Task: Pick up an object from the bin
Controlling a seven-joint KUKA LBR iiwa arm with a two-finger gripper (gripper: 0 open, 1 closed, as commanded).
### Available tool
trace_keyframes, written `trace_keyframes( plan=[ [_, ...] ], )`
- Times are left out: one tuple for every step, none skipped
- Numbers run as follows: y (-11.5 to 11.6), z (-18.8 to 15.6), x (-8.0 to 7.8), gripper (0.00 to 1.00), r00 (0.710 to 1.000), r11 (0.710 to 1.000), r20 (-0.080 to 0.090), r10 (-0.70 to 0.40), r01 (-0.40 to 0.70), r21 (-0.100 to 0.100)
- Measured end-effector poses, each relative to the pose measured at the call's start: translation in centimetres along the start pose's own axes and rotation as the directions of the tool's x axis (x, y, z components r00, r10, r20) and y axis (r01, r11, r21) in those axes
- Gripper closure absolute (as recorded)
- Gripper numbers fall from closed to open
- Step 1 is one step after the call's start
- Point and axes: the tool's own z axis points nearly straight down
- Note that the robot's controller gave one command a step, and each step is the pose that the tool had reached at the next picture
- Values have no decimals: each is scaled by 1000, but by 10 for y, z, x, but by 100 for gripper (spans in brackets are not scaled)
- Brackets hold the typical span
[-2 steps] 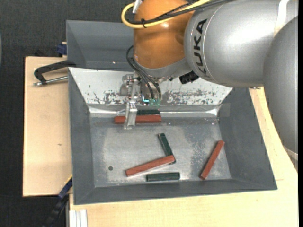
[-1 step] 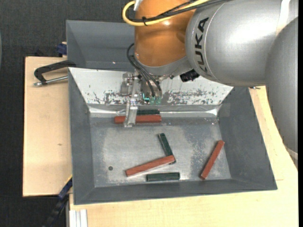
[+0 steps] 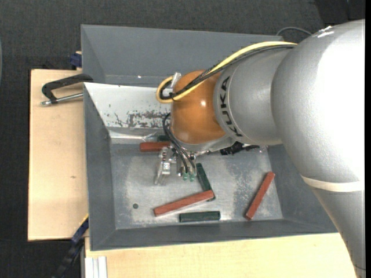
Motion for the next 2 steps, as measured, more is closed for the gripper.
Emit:
trace_keyframes(
  plan=[
    [0,-1,-1,0,1000,1000,3,0,0,-1],
    [0,-1,-1,0,1000,1000,3,0,0,-1]
  ],
)
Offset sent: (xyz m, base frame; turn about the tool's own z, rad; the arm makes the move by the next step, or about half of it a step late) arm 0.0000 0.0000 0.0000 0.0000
